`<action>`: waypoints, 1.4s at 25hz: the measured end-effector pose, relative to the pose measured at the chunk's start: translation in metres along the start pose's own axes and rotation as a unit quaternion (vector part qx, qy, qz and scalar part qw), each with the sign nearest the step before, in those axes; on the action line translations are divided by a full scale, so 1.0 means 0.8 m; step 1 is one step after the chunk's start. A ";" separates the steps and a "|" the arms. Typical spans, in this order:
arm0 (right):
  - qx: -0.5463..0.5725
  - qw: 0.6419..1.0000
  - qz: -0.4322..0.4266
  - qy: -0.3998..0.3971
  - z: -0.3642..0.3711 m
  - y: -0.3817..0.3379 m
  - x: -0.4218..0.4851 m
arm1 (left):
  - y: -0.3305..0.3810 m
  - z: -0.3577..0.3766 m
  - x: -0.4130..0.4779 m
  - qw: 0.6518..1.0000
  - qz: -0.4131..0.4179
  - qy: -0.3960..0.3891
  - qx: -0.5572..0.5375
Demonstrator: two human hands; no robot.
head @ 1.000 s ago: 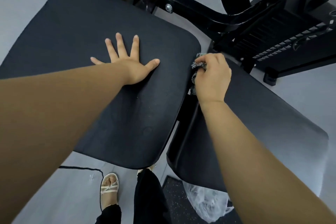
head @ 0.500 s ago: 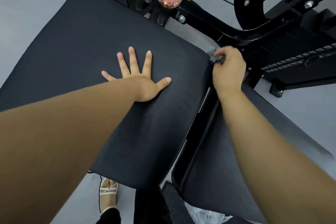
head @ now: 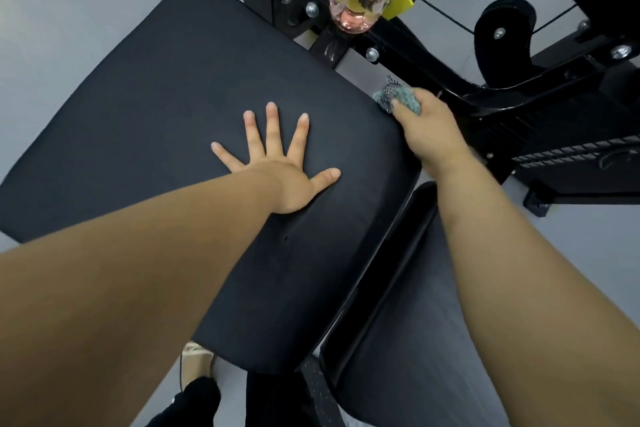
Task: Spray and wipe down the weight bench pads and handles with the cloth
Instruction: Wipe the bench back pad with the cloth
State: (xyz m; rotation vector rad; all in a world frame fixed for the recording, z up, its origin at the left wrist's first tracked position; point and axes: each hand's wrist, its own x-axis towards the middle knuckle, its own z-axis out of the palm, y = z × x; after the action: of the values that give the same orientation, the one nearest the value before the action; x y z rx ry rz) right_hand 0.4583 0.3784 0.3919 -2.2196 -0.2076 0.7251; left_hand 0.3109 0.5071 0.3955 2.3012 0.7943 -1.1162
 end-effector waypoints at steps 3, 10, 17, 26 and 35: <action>-0.213 0.975 -0.044 -0.048 0.021 -0.028 0.035 | 0.001 0.001 0.002 1.000 -0.005 0.003 0.004; -0.306 0.947 -0.096 0.012 0.015 -0.013 0.025 | 0.002 0.002 0.001 1.000 -0.010 0.014 0.005; -0.326 0.940 -0.060 0.076 -0.002 0.002 -0.012 | -0.002 0.002 0.003 1.000 0.012 0.014 0.008; -0.350 0.933 -0.077 0.007 0.072 -0.056 0.067 | -0.010 -0.001 0.007 0.999 0.042 0.012 0.006; -0.382 0.919 -0.033 0.088 0.108 -0.087 0.056 | -0.213 -0.067 0.051 0.985 -0.104 0.129 -0.039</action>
State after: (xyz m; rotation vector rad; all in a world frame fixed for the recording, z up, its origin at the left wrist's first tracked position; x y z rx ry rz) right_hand 0.4526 0.4965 0.3765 -2.9809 -0.5465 0.4317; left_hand 0.2467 0.6763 0.3671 2.3668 1.1795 -0.8605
